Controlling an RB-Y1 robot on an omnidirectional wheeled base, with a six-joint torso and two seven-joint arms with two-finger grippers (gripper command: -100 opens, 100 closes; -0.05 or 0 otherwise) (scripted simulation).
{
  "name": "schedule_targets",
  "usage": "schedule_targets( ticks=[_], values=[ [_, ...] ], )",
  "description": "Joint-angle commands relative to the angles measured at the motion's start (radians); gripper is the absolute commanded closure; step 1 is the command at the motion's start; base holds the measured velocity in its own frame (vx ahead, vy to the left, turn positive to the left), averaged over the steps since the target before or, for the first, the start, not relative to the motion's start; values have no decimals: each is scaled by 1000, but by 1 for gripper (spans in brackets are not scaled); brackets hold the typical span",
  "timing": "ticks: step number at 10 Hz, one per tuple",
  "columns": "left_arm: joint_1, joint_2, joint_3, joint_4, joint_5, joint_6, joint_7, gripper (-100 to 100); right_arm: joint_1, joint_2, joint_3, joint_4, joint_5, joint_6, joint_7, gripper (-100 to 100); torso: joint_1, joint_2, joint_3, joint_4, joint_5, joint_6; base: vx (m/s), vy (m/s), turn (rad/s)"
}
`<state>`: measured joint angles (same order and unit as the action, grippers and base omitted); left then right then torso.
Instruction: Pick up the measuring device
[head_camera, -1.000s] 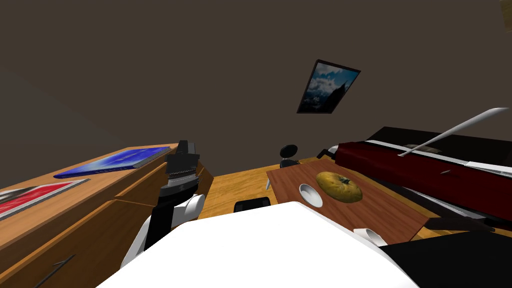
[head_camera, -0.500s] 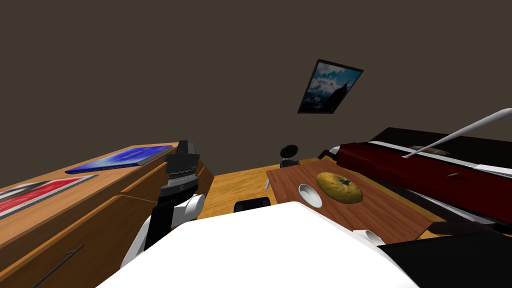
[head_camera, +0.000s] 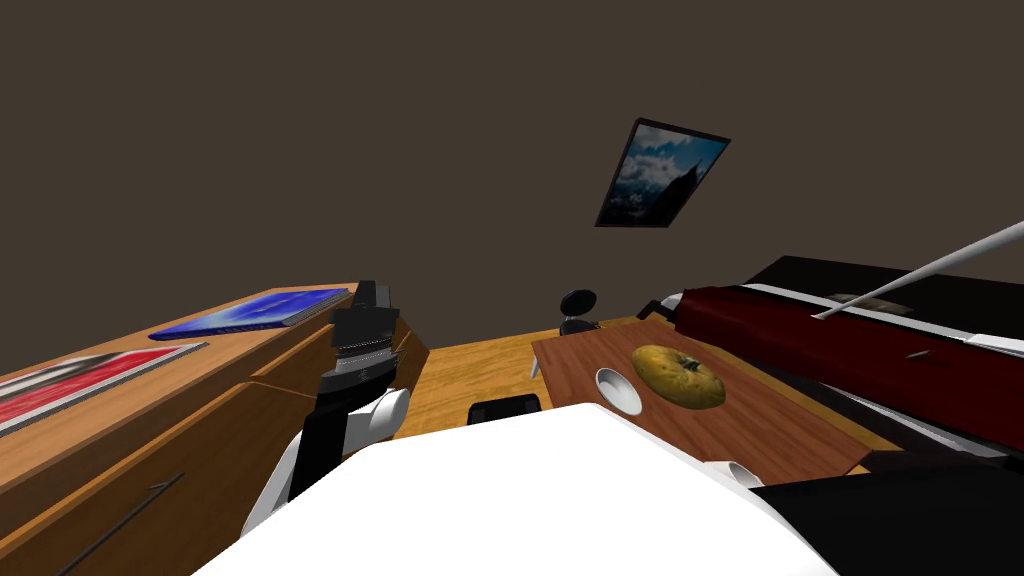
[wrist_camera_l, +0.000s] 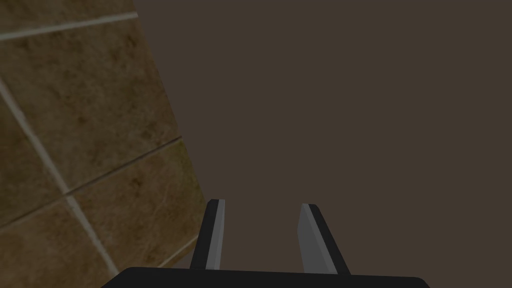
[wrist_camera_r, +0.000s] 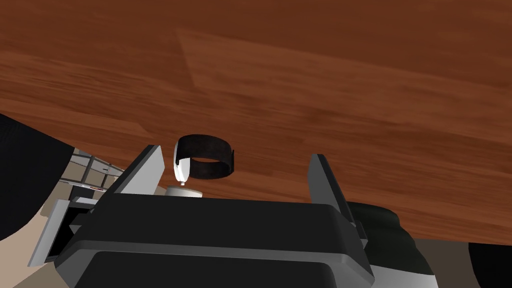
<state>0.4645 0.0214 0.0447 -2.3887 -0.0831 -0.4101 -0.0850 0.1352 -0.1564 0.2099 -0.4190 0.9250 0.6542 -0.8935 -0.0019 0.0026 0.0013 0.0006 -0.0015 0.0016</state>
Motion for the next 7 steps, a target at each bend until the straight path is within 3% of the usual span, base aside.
schedule_targets(
  ticks=[1, 2, 3, 5, 6, 7],
  values=[
    [0, 0, 0, 0, 0, 0, 0, 0, 2, -1, 50, -7, -30, 9, 3, -100, 0, 0, 0, 0, 0, 0, -19, -22, -1],
    [0, 0, 0, 0, 0, 0, 0, 0, 2, -1, 55, -7, -30, 9, 3, -100, 1, 0, 0, 0, 0, 0, -3, -9, -6],
    [0, 0, 0, 0, 0, 0, 0, 0, -17, -10, 99, 16, -73, 46, -32, -100, 1, -1, -1, 0, 0, 0, -25, -27, 59],
    [0, 0, 0, 0, 0, 0, 0, 0, -17, -10, 159, 16, -113, 46, -32, -100, 0, 0, 0, 0, -1, 0, -25, -33, 21],
    [0, 0, 0, 0, 0, 0, 0, 0, -36, -18, 191, 39, -147, 82, -68, -100, 0, -1, 0, 0, -1, 0, -31, -38, 61],
    [0, 0, 0, 0, 0, 0, 0, 0, -36, -18, 223, 39, -171, 82, -68, -100, 0, 0, 0, 0, 0, 0, -37, -43, 40]
  ],
)
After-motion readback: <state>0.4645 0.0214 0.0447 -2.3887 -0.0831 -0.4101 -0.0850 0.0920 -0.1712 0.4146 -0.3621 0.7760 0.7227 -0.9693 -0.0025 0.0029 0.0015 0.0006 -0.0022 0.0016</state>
